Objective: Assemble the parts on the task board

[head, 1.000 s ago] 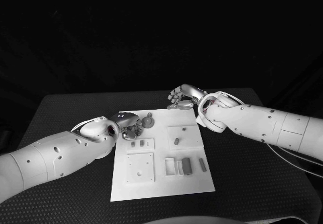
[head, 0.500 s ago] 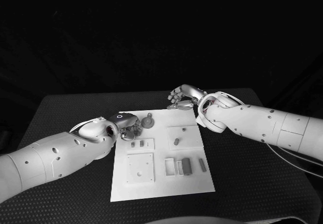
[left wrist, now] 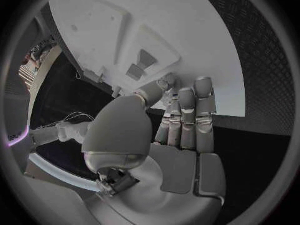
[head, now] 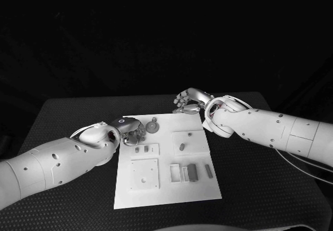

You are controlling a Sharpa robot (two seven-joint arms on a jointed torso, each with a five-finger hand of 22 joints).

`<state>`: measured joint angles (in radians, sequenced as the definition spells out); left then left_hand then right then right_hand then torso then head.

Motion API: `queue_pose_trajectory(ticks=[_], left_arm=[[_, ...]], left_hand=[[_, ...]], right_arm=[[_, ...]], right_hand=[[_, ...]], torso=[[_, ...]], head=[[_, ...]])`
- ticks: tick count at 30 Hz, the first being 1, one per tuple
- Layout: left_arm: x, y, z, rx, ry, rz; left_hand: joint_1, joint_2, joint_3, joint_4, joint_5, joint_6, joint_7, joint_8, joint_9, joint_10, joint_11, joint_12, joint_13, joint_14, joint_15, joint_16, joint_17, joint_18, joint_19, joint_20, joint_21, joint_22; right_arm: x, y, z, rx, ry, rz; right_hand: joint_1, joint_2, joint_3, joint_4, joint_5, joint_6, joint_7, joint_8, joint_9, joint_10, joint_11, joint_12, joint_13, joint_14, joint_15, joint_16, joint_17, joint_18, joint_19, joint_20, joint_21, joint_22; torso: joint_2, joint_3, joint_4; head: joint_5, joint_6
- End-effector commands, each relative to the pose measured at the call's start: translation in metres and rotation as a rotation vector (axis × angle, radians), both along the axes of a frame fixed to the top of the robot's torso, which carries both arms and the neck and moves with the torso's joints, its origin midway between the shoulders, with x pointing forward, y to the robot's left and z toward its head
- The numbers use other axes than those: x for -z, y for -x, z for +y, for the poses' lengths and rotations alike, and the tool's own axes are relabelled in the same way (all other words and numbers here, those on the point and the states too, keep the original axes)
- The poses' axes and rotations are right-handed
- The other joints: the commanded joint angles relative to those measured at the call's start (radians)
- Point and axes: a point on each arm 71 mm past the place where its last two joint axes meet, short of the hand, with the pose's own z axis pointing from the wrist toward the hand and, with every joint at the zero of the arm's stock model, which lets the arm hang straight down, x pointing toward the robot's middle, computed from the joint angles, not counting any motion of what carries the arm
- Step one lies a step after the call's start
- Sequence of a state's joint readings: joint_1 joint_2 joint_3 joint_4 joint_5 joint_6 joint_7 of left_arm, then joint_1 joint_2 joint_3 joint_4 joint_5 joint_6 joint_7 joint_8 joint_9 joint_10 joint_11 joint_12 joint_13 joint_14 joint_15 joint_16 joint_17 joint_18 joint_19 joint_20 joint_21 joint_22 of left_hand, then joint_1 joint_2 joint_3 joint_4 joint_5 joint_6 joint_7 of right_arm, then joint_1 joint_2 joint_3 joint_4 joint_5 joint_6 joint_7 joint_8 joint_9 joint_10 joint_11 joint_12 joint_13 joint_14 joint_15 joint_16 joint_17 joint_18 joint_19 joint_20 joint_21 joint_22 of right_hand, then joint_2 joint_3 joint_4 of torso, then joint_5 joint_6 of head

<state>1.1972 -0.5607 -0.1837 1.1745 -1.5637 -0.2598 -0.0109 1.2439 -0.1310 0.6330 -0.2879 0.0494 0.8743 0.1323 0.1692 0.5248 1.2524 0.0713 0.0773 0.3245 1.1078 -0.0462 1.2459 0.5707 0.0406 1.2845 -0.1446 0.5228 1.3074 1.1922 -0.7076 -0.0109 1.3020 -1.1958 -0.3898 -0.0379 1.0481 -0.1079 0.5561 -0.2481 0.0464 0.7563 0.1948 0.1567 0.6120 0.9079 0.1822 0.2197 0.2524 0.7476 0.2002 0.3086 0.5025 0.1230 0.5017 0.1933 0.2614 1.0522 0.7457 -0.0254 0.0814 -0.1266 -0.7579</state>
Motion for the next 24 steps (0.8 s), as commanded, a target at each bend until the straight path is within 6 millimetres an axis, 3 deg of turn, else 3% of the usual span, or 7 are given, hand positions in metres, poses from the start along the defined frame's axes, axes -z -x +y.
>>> queue_pose_trajectory(ticks=[1, 8, 12, 15, 18, 21, 24], left_arm=[[0.003, 0.0, 0.004, -0.015, -0.006, 0.005], [-0.003, -0.001, 0.015, -0.035, 0.037, -0.025], [-0.013, -0.004, 0.023, -0.063, 0.116, -0.031], [-0.021, -0.008, 0.032, -0.104, 0.209, -0.026], [-0.032, -0.012, 0.045, -0.162, 0.337, -0.017], [-0.039, -0.013, 0.056, -0.206, 0.421, 0.035], [-0.044, -0.007, 0.063, -0.214, 0.461, 0.085]], left_hand=[[0.002, -0.011, -0.007, 0.001, 0.004, -0.008, 0.0, -0.004, -0.002, -0.007, -0.001, -0.007, -0.001, -0.005, 0.004, 0.0, 0.001, 0.089, -0.004, 0.003, -0.002, 0.021], [0.0, -0.016, -0.007, 0.002, 0.004, -0.004, 0.002, 0.002, 0.0, -0.015, 0.001, -0.009, 0.0, -0.009, 0.006, -0.001, 0.001, 0.089, -0.008, 0.005, -0.003, 0.021], [-0.006, -0.015, -0.004, 0.006, 0.008, 0.076, 0.025, 0.052, 0.017, -0.02, 0.003, -0.007, 0.005, -0.012, 0.008, 0.002, 0.002, 0.09, -0.01, 0.007, -0.002, 0.022], [-0.013, -0.017, -0.004, 0.009, 0.009, 0.077, 0.025, 0.053, 0.017, -0.025, 0.005, -0.009, 0.005, -0.016, 0.01, 0.0, 0.001, 0.089, -0.013, 0.009, -0.004, 0.021], [-0.038, -0.019, -0.001, 0.014, 0.008, 0.068, 0.027, 0.052, 0.014, -0.07, 0.024, -0.015, -0.002, -0.069, 0.03, -0.042, -0.018, 0.079, -0.07, 0.028, -0.043, 0.008], [-0.063, -0.018, -0.018, 0.014, 0.006, 0.059, 0.03, 0.053, 0.013, -0.085, 0.033, -0.009, 0.0, -0.104, 0.039, -0.084, -0.04, 0.073, -0.11, 0.04, -0.086, -0.012], [-0.099, -0.019, -0.058, 0.019, 0.012, 0.042, 0.039, 0.049, 0.01, -0.083, 0.031, -0.005, 0.005, -0.096, 0.037, -0.092, -0.045, 0.072, -0.103, 0.039, -0.098, -0.021]], right_arm=[[0.0, 0.0, 0.0, -0.007, 0.001, -0.001], [0.0, -0.002, -0.005, 0.003, 0.005, -0.007], [0.001, -0.003, -0.011, 0.003, 0.014, -0.009], [0.002, -0.005, -0.015, -0.001, 0.04, -0.017], [0.003, -0.007, -0.027, 0.009, 0.055, -0.018], [0.003, -0.007, -0.037, 0.011, 0.079, -0.025], [0.003, -0.002, -0.049, -0.005, 0.129, -0.021]], right_hand=[[0.007, -0.007, -0.001, 0.003, 0.002, -0.007, 0.032, 0.005, -0.001, 0.002, 0.006, -0.002, -0.002, -0.004, 0.002, -0.004, -0.001, -0.008, -0.005, 0.0, -0.006, 0.001], [0.009, -0.007, 0.0, 0.002, 0.002, -0.007, 0.032, 0.005, -0.002, 0.002, 0.006, -0.002, -0.004, -0.004, 0.003, -0.004, -0.002, -0.008, -0.006, 0.0, -0.007, 0.003], [0.021, -0.011, 0.001, -0.007, 0.002, -0.002, 0.029, 0.01, -0.002, 0.005, 0.007, 0.0, -0.011, 0.001, 0.004, -0.001, -0.002, -0.007, -0.003, -0.001, -0.007, 0.007], [0.049, -0.026, 0.005, -0.031, 0.002, 0.007, 0.024, 0.018, -0.002, 0.01, 0.007, 0.005, -0.017, 0.011, 0.001, 0.004, -0.001, -0.003, 0.005, -0.003, -0.005, 0.012], [0.07, -0.044, 0.007, -0.035, 0.002, 0.024, 0.01, 0.029, -0.001, 0.024, 0.001, 0.014, -0.022, 0.025, -0.006, 0.012, 0.002, 0.001, 0.02, -0.003, -0.002, 0.016], [0.069, -0.051, 0.006, -0.027, 0.002, 0.035, 0.006, 0.037, -0.002, 0.043, -0.006, 0.027, -0.025, 0.045, -0.014, 0.024, 0.007, 0.007, 0.038, -0.004, 0.0, 0.018], [0.062, -0.056, 0.004, -0.018, 0.002, 0.041, 0.0, 0.041, -0.004, 0.071, -0.019, 0.045, -0.024, 0.076, -0.03, 0.042, 0.016, 0.017, 0.066, -0.006, 0.005, 0.019]], torso=[[0.0, 0.0002, 0.0007], [-0.001, 0.0007, 0.0004], [-0.001, 0.0004, 0.0012], [-0.001, 0.0012, 0.0008], [-0.001, 0.0006, 0.0013], [-0.002, -0.0008, 0.0027], [-0.002, 0.0008, 0.0035]], head=[[0.0, 0.001], [-0.001, 0.002], [-0.001, 0.006], [-0.001, 0.011], [-0.002, 0.015], [-0.008, 0.02], [-0.024, 0.028]])
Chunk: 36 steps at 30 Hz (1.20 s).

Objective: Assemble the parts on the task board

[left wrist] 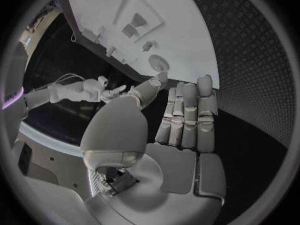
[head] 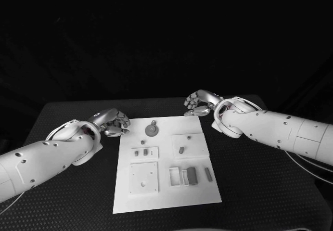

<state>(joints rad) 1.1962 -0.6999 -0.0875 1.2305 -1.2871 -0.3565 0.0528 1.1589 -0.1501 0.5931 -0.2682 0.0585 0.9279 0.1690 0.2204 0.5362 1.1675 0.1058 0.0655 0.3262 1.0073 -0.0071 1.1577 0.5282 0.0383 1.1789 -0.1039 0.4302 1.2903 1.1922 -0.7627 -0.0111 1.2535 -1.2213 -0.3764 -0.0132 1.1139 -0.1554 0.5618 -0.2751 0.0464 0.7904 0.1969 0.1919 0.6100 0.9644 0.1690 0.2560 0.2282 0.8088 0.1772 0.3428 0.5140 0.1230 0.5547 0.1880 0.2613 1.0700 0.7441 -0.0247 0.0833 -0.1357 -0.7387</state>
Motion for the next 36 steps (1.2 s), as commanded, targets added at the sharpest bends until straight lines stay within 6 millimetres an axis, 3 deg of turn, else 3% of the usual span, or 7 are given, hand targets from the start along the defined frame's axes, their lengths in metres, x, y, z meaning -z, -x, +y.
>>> queue_pose_trajectory(ticks=[1, 14, 21, 26, 29, 33, 36], left_arm=[[-0.007, 0.006, 0.005, -0.024, 0.18, 0.082], [-0.013, 0.023, 0.019, -0.11, 0.424, 0.231], [-0.011, 0.023, 0.02, -0.13, 0.498, 0.281], [-0.01, 0.021, 0.022, -0.143, 0.52, 0.293], [-0.009, 0.021, 0.022, -0.144, 0.523, 0.298], [-0.009, 0.021, 0.02, -0.139, 0.522, 0.309], [-0.008, 0.02, 0.019, -0.136, 0.521, 0.315]], left_hand=[[-0.021, 0.0, -0.029, -0.001, 0.003, -0.015, 0.003, -0.002, -0.002, 0.003, -0.004, 0.007, 0.005, 0.005, -0.002, -0.005, -0.003, 0.074, 0.004, -0.002, -0.008, -0.005], [-0.034, 0.027, -0.048, 0.004, 0.005, -0.032, 0.008, 0.0, -0.005, -0.006, 0.0, 0.004, 0.011, -0.012, 0.004, -0.051, -0.023, 0.064, -0.013, 0.004, -0.058, -0.035], [-0.038, 0.045, -0.045, 0.015, 0.01, -0.042, 0.012, -0.001, -0.007, -0.013, 0.002, 0.003, 0.013, -0.008, 0.006, -0.062, -0.028, 0.062, -0.008, 0.005, -0.071, -0.045], [-0.042, 0.05, -0.045, 0.019, 0.01, -0.044, 0.013, 0.0, -0.008, -0.015, 0.003, 0.004, 0.013, -0.006, 0.006, -0.065, -0.028, 0.062, -0.007, 0.005, -0.075, -0.047], [-0.045, 0.052, -0.046, 0.021, 0.01, -0.044, 0.013, 0.001, -0.008, -0.015, 0.003, 0.004, 0.014, -0.006, 0.006, -0.066, -0.029, 0.061, -0.006, 0.006, -0.077, -0.048], [-0.047, 0.054, -0.047, 0.022, 0.01, -0.045, 0.013, 0.001, -0.008, -0.016, 0.003, 0.004, 0.014, -0.006, 0.006, -0.067, -0.029, 0.061, -0.006, 0.006, -0.079, -0.049], [-0.048, 0.055, -0.047, 0.023, 0.01, -0.045, 0.013, 0.002, -0.008, -0.017, 0.003, 0.003, 0.014, -0.006, 0.007, -0.068, -0.029, 0.061, -0.006, 0.006, -0.08, -0.049]], right_arm=[[0.0, 0.006, -0.007, -0.068, 0.083, 0.002], [0.027, 0.03, -0.03, -0.177, 0.471, 0.001], [0.04, 0.041, -0.014, -0.225, 0.553, -0.014], [0.043, 0.046, -0.001, -0.254, 0.554, -0.01], [0.045, 0.048, 0.006, -0.27, 0.548, -0.005], [0.045, 0.046, 0.012, -0.265, 0.531, -0.009], [0.046, 0.044, 0.014, -0.252, 0.52, -0.002]], right_hand=[[-0.007, -0.011, -0.002, 0.014, 0.002, 0.01, -0.003, 0.008, -0.002, 0.029, -0.012, 0.018, 0.002, 0.03, -0.013, 0.017, 0.01, 0.022, 0.027, -0.002, 0.008, 0.001], [0.002, -0.028, 0.006, 0.033, 0.002, 0.049, -0.019, 0.033, -0.003, 0.115, -0.054, 0.072, 0.016, 0.129, -0.065, 0.076, 0.053, 0.061, 0.14, -0.01, 0.028, -0.003], [0.011, -0.026, 0.009, 0.031, 0.002, 0.039, -0.018, 0.028, -0.01, 0.104, -0.049, 0.062, 0.01, 0.136, -0.068, 0.079, 0.067, 0.069, 0.158, -0.007, 0.019, -0.01], [0.018, -0.019, 0.008, 0.033, 0.003, 0.044, -0.022, 0.032, -0.013, 0.142, -0.063, 0.074, 0.016, 0.269, -0.126, 0.156, 0.118, 0.112, 0.294, -0.024, 0.077, 0.007], [0.024, -0.012, -0.002, 0.028, 0.004, 0.049, -0.025, 0.035, -0.016, 0.17, -0.075, 0.075, 0.021, 0.39, -0.18, 0.238, 0.172, 0.139, 0.437, -0.049, 0.149, 0.032], [0.032, -0.008, -0.032, 0.016, 0.006, 0.059, -0.035, 0.041, -0.019, 0.25, -0.112, 0.106, 0.051, 0.538, -0.23, 0.417, 0.288, 0.139, 0.627, -0.136, 0.282, 0.102], [0.033, -0.006, -0.047, 0.007, -0.001, 0.068, -0.048, 0.043, -0.02, 0.329, -0.131, 0.175, 0.118, 0.529, -0.249, 0.543, 0.383, 0.139, 0.661, -0.173, 0.354, 0.167]], torso=[[-0.001, 0.0001, 0.0027], [-0.009, -0.0003, -0.0004], [-0.02, -0.0003, -0.0059], [-0.026, -0.0012, -0.0037], [-0.029, -0.0017, -0.0013], [-0.031, -0.0032, 0.0], [-0.03, -0.0027, -0.0009]], head=[[-0.017, 0.009], [-0.002, 0.02], [0.001, 0.018], [0.001, 0.013], [0.0, 0.01], [-0.002, 0.006], [-0.001, 0.006]])
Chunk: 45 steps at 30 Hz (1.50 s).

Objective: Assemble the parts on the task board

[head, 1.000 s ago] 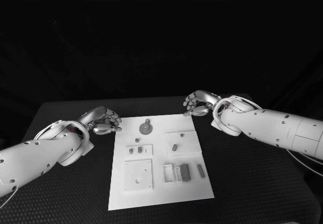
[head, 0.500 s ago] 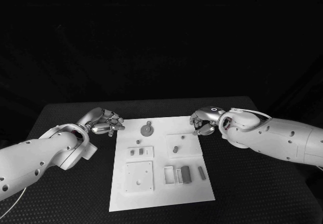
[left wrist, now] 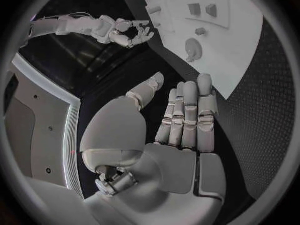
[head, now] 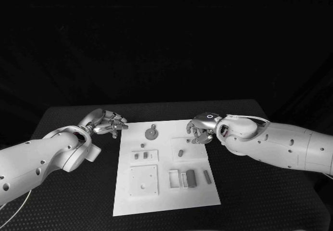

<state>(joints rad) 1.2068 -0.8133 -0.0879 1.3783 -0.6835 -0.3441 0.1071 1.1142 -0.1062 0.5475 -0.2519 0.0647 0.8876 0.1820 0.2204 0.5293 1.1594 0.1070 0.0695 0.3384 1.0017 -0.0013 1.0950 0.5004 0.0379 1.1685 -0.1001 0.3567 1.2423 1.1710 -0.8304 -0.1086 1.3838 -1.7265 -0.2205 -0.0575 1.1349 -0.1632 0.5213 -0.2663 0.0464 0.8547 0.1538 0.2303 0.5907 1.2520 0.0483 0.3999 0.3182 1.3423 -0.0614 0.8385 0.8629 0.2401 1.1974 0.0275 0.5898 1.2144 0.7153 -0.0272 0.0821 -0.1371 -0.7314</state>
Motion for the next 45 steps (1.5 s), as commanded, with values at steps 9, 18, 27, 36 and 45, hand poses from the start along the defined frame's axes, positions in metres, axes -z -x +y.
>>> queue_pose_trajectory(ticks=[9, 18, 27, 36, 45], left_arm=[[0.0, 0.0, -0.005, 0.023, 0.029, 0.019], [0.001, 0.0, -0.004, 0.023, 0.027, 0.022], [0.001, -0.001, -0.002, 0.018, 0.025, 0.024], [0.001, -0.001, -0.001, 0.017, 0.023, 0.028], [0.002, -0.001, -0.001, 0.016, 0.021, 0.032]], left_hand=[[-0.005, 0.013, -0.002, 0.007, 0.003, -0.005, 0.0, 0.003, -0.001, -0.011, 0.002, -0.001, 0.002, -0.001, 0.001, -0.007, -0.002, 0.061, 0.004, 0.002, -0.009, -0.002], [-0.005, 0.014, -0.002, 0.008, 0.003, -0.005, 0.0, 0.003, -0.001, -0.011, 0.003, -0.001, 0.002, -0.001, 0.001, -0.008, -0.002, 0.061, 0.004, 0.002, -0.01, -0.003], [-0.006, 0.015, -0.003, 0.008, 0.003, -0.006, 0.0, 0.004, -0.001, -0.012, 0.003, -0.001, 0.002, -0.001, 0.002, -0.008, -0.002, 0.061, 0.005, 0.002, -0.011, -0.003], [-0.006, 0.015, -0.004, 0.008, 0.003, -0.007, 0.0, 0.004, -0.001, -0.013, 0.003, -0.001, 0.002, 0.0, 0.002, -0.008, -0.002, 0.061, 0.006, 0.002, -0.011, -0.003], [-0.007, 0.015, -0.005, 0.008, 0.003, -0.009, 0.001, 0.004, -0.002, -0.015, 0.003, -0.001, 0.002, 0.002, 0.002, -0.008, -0.001, 0.062, 0.008, 0.002, -0.012, -0.003]], right_arm=[[0.014, -0.004, 0.007, 0.035, 0.035, 0.059], [0.021, -0.004, 0.009, 0.036, 0.026, 0.08], [0.022, -0.003, 0.01, 0.029, 0.024, 0.08], [0.028, 0.0, 0.014, 0.016, 0.024, 0.097], [0.028, 0.001, 0.017, 0.011, -0.004, 0.069]], right_hand=[[0.007, 0.012, -0.006, 0.0, 0.002, 0.012, -0.015, 0.001, 0.006, -0.115, -0.024, 0.395, 0.407, -0.062, -0.024, 0.318, 0.22, 0.022, 0.03, -0.06, 0.194, 0.121], [-0.004, 0.03, 0.037, -0.013, -0.004, 0.04, 0.006, 0.021, 0.032, -0.282, 0.01, 0.134, 0.271, -0.031, 0.01, 0.332, 0.19, 0.022, 0.035, -0.076, 0.243, 0.117], [0.0, 0.031, 0.05, -0.021, 0.002, 0.048, 0.0, 0.021, 0.031, -0.257, 0.066, -0.17, 0.022, -0.01, 0.065, 0.351, 0.148, 0.022, 0.053, -0.071, 0.244, 0.108], [0.019, 0.101, 0.06, -0.023, 0.002, 0.066, -0.007, 0.025, 0.025, -0.249, 0.073, -0.229, -0.039, -0.014, 0.07, 0.363, 0.133, 0.022, 0.056, -0.068, 0.234, 0.106], [0.004, 0.12, 0.056, -0.02, 0.002, 0.07, 0.001, 0.019, 0.012, -0.218, 0.088, -0.264, -0.083, -0.024, 0.084, 0.372, 0.116, 0.022, 0.055, -0.066, 0.225, 0.106]], torso=[[0.0, 0.0003, 0.0019], [0.0, 0.0009, 0.0006], [0.0, 0.0021, -0.0022], [0.0, 0.0015, -0.0003], [0.0, 0.0011, -0.0007]], head=[[0.001, -0.008], [0.004, -0.014], [0.007, -0.017], [0.006, -0.021], [0.007, -0.024]])
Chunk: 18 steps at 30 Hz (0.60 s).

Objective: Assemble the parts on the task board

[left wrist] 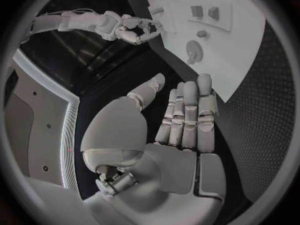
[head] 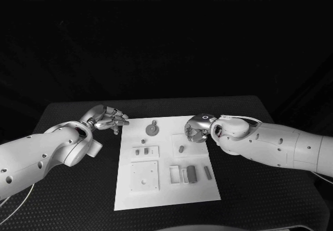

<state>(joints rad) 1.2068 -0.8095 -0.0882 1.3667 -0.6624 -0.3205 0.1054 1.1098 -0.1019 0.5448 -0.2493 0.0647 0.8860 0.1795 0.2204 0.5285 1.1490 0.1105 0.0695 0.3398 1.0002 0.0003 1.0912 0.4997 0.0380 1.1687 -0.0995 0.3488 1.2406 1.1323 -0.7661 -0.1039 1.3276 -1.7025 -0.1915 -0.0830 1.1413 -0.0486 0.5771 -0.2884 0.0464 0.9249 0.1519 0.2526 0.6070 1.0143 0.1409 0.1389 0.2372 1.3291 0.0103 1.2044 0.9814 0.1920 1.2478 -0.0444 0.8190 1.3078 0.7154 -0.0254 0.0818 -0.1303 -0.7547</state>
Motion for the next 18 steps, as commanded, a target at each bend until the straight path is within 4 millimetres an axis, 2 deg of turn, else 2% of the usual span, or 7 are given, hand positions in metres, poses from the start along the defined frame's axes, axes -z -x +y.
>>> queue_pose_trajectory(ticks=[1, 11, 18], left_arm=[[-0.0004, 0.0003, -0.0019, 0.012, 0.01, 0.006], [0.0002, 0.0002, -0.0008, 0.011, 0.007, 0.013], [0.0007, 0.0002, -0.0004, 0.01, 0.004, 0.02]], left_hand=[[-0.002, 0.011, -0.002, 0.005, 0.003, -0.007, 0.003, 0.004, -0.001, -0.004, 0.0, -0.001, 0.001, 0.004, 0.0, -0.004, -0.001, 0.062, 0.008, 0.001, -0.004, -0.001], [-0.003, 0.011, -0.003, 0.005, 0.003, -0.009, 0.004, 0.004, -0.001, -0.006, 0.0, -0.002, 0.001, 0.005, 0.0, -0.004, 0.0, 0.062, 0.009, 0.001, -0.005, -0.002], [-0.004, 0.01, -0.004, 0.004, 0.002, -0.01, 0.004, 0.004, -0.001, -0.008, 0.0, -0.002, 0.001, 0.005, 0.0, -0.005, 0.0, 0.062, 0.009, 0.001, -0.005, -0.002]], right_arm=[[0.0042, 0.0026, 0.0025, -0.013, -0.007, 0.003], [0.0083, 0.0033, 0.0054, -0.019, 0.024, 0.028], [0.0109, 0.0032, 0.0035, -0.008, 0.051, 0.041]], right_hand=[[-0.004, 0.003, -0.001, 0.002, 0.002, -0.006, 0.005, -0.008, -0.007, 0.029, -0.007, -0.002, -0.004, -0.012, 0.01, 0.007, -0.004, 0.07, 0.005, 0.006, -0.004, 0.013], [0.001, -0.017, -0.002, 0.001, 0.002, -0.015, 0.008, -0.016, -0.02, 0.086, -0.023, -0.004, -0.021, -0.012, -0.006, 0.017, -0.018, 0.07, 0.01, 0.005, -0.007, 0.015], [0.005, -0.019, -0.002, 0.001, 0.002, -0.006, 0.008, -0.012, -0.023, 0.122, -0.033, -0.002, -0.025, -0.012, -0.015, 0.022, -0.025, 0.07, 0.013, 0.005, -0.009, 0.016]], torso=[[0.0, -0.0006, -0.0004], [0.0, -0.0003, -0.0007], [0.0, -0.0005, -0.0002]], head=[[0.0, -0.001], [0.0, -0.004], [-0.002, -0.005]])
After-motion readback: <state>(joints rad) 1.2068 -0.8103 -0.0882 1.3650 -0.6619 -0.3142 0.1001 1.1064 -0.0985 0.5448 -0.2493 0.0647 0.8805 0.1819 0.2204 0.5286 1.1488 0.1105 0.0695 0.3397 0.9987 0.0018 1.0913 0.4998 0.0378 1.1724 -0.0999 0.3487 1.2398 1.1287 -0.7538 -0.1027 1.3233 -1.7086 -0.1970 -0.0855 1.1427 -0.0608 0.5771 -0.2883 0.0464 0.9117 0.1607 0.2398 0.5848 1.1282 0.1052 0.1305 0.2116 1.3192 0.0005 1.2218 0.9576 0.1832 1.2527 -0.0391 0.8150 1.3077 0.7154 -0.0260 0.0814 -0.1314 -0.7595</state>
